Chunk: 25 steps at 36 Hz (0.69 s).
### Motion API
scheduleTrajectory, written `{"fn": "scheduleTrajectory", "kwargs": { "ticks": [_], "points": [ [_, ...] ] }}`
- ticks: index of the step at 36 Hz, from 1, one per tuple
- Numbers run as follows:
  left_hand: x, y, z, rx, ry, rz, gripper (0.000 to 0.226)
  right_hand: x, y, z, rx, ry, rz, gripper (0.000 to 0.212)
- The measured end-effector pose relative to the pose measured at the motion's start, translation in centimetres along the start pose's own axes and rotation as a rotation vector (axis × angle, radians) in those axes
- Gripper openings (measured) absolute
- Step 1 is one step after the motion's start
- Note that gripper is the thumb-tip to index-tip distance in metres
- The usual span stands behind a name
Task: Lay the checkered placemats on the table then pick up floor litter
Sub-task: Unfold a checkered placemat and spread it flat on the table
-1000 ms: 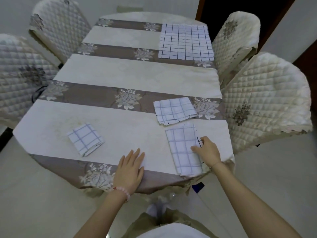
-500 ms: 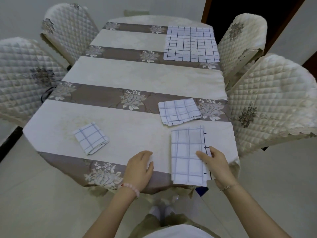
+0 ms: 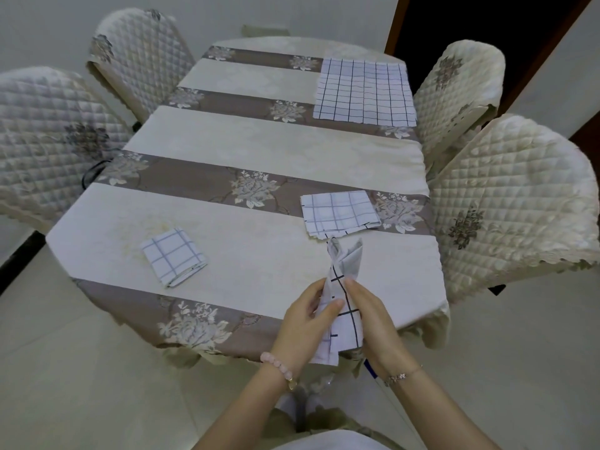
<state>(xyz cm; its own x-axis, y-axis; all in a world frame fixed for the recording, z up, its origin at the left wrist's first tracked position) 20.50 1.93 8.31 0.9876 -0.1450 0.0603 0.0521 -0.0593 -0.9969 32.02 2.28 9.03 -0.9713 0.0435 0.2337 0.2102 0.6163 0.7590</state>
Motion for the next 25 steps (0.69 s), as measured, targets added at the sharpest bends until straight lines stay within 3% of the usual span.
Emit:
{"fn": "scheduleTrajectory", "kwargs": {
  "ticks": [10, 14, 18, 25],
  "points": [
    [-0.9, -0.1, -0.6, -0.034, 0.001, 0.078, 0.036, 0.0, -0.8, 0.5, 0.022, 0.012, -0.072, 0.026],
    [-1.3, -0.2, -0.6, -0.042, -0.002, 0.119, 0.027, -0.2, -0.8, 0.5, 0.02, -0.013, -0.07, 0.023],
    [-3.0, 0.3, -0.2, 0.004, -0.18, 0.245, 0.035, -0.9, -0.1, 0.6, -0.016, -0.103, -0.125, 0.026],
    [-6.5, 0.7, 0.5, 0.003, -0.351, 0.047, 0.022, -3.2, 0.1, 1.5, 0.028, -0.172, -0.136, 0.023]
  ]
}}
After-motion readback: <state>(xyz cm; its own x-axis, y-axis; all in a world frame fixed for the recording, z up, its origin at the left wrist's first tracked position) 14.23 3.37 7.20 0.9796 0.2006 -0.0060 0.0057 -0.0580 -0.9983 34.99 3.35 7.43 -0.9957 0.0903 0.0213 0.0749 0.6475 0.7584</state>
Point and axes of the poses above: each hand's wrist, its own z-axis towards the middle knuckle, its own x-axis out of the palm, y = z × x, the point moved 2 cm from there along z, towards the middle knuckle, and after that the axes turned 12 degrees about x, right-handed, at the moved point
